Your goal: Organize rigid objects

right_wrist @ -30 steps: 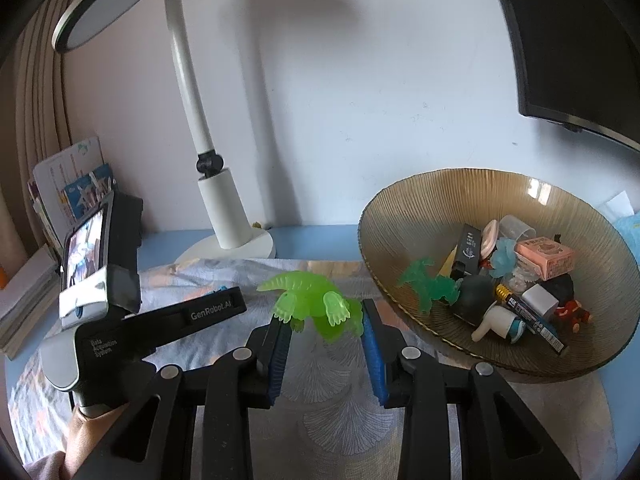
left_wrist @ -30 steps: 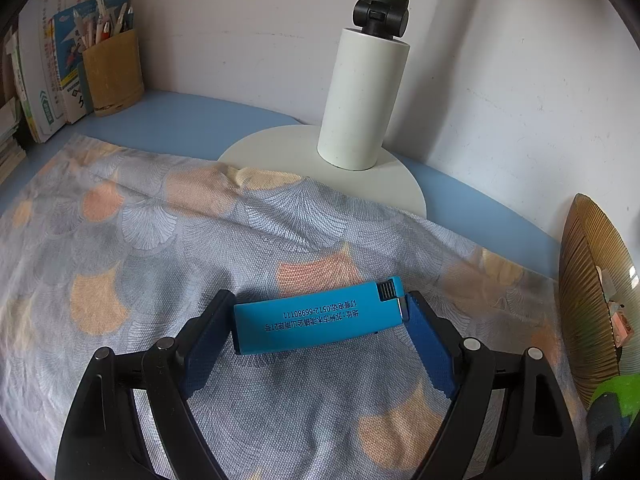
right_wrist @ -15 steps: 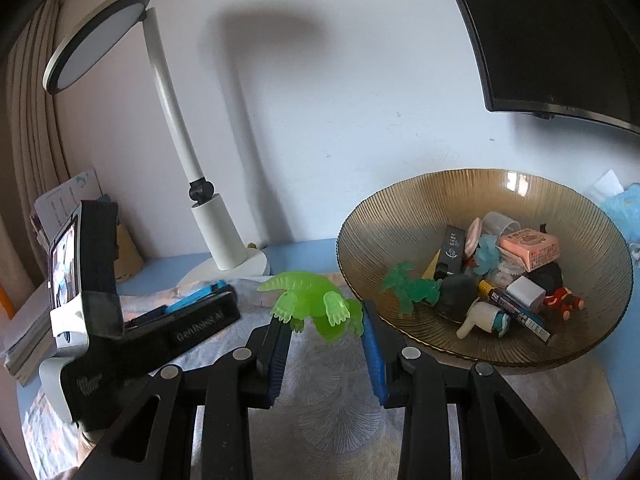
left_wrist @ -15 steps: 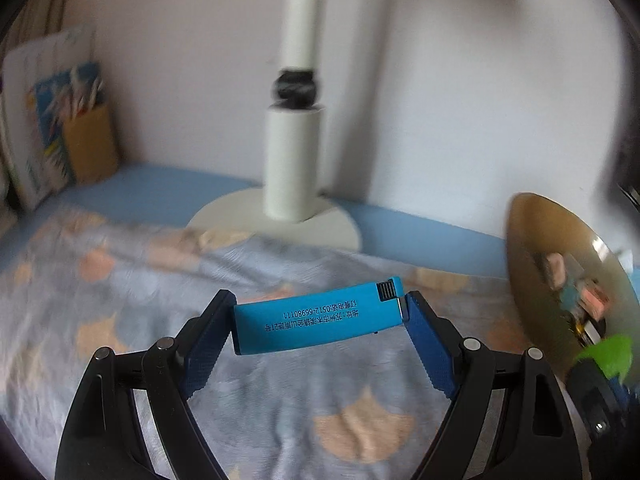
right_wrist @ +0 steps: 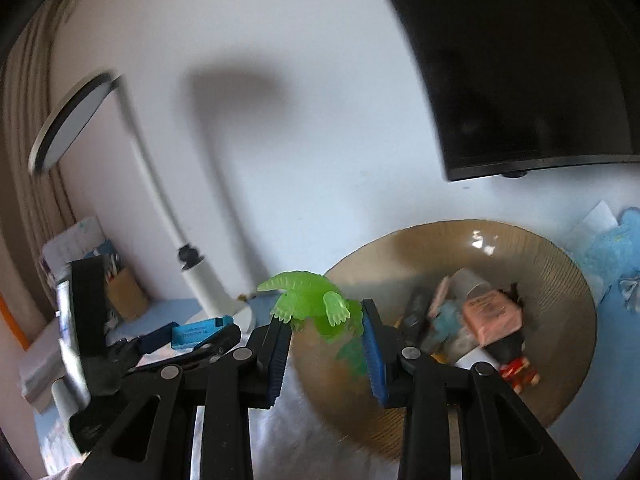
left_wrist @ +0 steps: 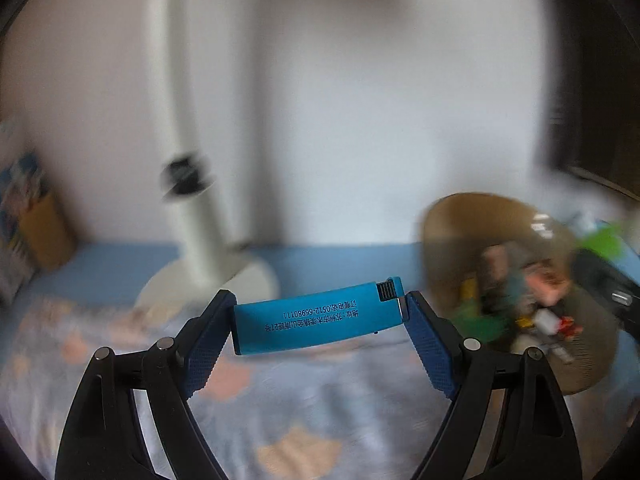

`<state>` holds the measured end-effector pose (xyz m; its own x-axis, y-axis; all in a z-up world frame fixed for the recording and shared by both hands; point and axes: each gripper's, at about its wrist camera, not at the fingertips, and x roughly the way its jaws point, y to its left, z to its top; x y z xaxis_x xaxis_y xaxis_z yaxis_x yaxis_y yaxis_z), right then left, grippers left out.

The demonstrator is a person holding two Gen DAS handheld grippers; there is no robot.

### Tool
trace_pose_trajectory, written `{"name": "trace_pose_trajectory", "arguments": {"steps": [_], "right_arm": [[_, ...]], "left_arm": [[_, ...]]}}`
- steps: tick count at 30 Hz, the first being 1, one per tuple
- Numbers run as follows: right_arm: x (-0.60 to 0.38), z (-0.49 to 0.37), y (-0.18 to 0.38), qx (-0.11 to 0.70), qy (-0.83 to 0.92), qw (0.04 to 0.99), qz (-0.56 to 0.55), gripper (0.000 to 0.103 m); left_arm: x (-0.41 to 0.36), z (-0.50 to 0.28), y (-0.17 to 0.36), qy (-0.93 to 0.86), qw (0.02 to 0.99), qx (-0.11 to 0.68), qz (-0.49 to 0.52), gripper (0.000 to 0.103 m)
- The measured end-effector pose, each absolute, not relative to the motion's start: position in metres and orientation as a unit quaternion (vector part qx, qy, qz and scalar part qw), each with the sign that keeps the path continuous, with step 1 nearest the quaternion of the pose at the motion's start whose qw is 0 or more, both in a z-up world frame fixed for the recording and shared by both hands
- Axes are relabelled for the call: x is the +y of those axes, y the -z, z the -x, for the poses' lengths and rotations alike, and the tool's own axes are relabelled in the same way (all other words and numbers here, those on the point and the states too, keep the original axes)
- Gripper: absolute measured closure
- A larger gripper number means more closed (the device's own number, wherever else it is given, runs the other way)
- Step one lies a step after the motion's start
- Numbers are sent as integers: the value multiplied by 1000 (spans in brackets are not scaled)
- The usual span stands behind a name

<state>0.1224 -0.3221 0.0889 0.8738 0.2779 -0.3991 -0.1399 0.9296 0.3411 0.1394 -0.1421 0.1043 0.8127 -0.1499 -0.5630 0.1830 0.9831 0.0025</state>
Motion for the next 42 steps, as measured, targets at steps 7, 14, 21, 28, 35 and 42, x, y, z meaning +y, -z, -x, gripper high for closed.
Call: {"name": "trace_pose_trajectory", "arguments": {"steps": [7, 14, 21, 28, 35, 42], "right_arm": [[-387, -147, -91, 256, -73, 947, -181, 70], [-426, -146, -94, 272, -62, 935, -221, 0], [-423, -130, -108, 284, -62, 928, -233, 0], [-373, -92, -115, 298, -82, 927, -212, 0], [-286, -54, -96, 361, -73, 922, -117, 0], [-236, -26, -34, 443, -42, 892, -77, 0]], "left_arm": [[-217, -146, -117, 204, 932, 294, -54, 19], [-223, -158, -111, 271, 892, 362, 11, 1], [-178, -145, -129, 212, 905, 367, 43, 1], [-110, -112, -135, 137, 911, 387, 40, 1], [-39, -54, -123, 83, 912, 402, 19, 1], [-6, -12, -75, 77, 895, 439, 11, 1]]}}
